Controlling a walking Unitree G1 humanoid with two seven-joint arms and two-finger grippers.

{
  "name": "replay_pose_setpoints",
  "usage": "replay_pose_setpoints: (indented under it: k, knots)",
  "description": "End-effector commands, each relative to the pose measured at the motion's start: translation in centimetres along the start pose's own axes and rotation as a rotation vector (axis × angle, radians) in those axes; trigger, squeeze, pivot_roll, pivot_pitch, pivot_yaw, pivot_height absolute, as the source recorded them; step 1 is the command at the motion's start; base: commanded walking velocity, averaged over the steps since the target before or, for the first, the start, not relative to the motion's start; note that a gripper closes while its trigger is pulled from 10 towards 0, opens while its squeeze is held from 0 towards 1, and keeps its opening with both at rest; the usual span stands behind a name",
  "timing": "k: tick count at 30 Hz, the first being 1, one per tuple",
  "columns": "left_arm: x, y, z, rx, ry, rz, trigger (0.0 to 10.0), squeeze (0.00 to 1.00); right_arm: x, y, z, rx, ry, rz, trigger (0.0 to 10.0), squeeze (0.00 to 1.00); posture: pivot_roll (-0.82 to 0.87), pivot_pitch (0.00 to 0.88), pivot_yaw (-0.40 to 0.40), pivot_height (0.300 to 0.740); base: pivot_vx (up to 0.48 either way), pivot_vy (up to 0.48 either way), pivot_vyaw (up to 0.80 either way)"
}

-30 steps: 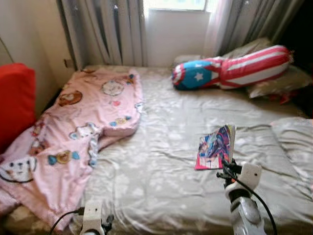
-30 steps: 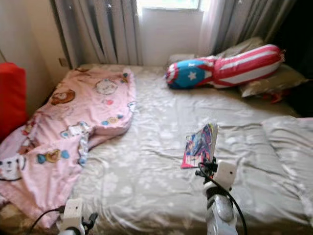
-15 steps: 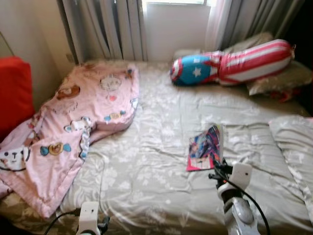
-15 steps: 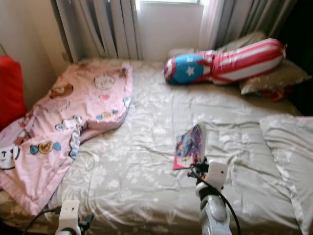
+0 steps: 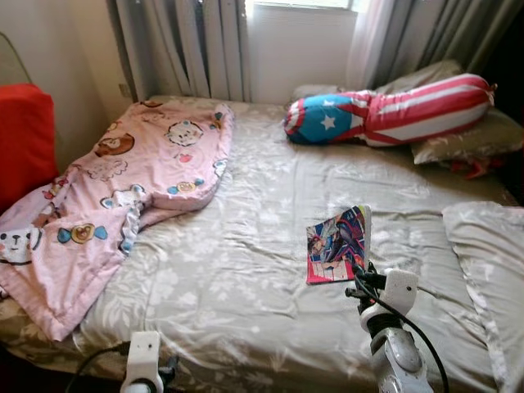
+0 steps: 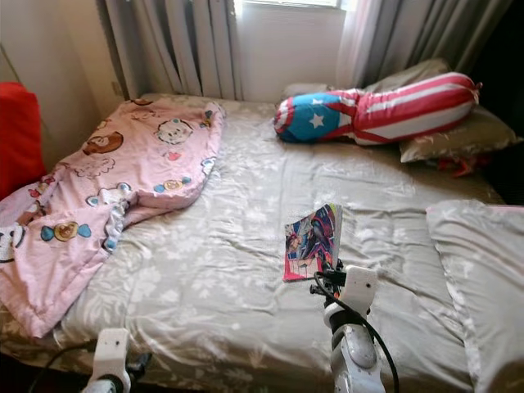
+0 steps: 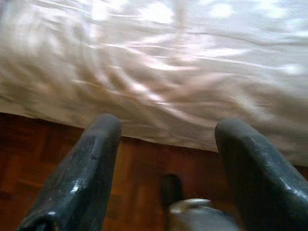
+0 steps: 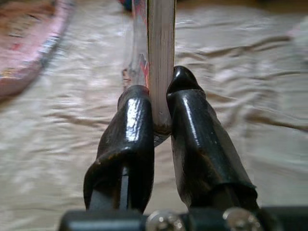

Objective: Clean up the room

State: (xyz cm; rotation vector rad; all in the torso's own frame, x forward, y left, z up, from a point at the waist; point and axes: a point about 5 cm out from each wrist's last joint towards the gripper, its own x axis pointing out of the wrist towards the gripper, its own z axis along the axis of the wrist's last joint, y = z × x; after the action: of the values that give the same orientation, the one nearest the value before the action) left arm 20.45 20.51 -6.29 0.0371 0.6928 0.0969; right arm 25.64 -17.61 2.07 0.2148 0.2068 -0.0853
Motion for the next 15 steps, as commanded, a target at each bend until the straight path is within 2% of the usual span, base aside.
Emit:
replay_pose_setpoints:
  k: [1,15]
  knots:
    - [-0.12,0.58,-0.26,0.009,0.011,0.012,10.0,0.00,0.59,0.57,1.33,0.010,-0.063,0.015,10.0,0.00,-0.02,0.000,-0.036,0.740,0.000,-0.266,0.00]
    - [-0.16,0.59,-0.36,0.010,0.014,0.011,10.0,0.00,0.55,0.56,1.21,0.009,-0.056,0.016,10.0,0.00,-0.02,0.000,-0.038,0.740,0.000,-0.272,0.00]
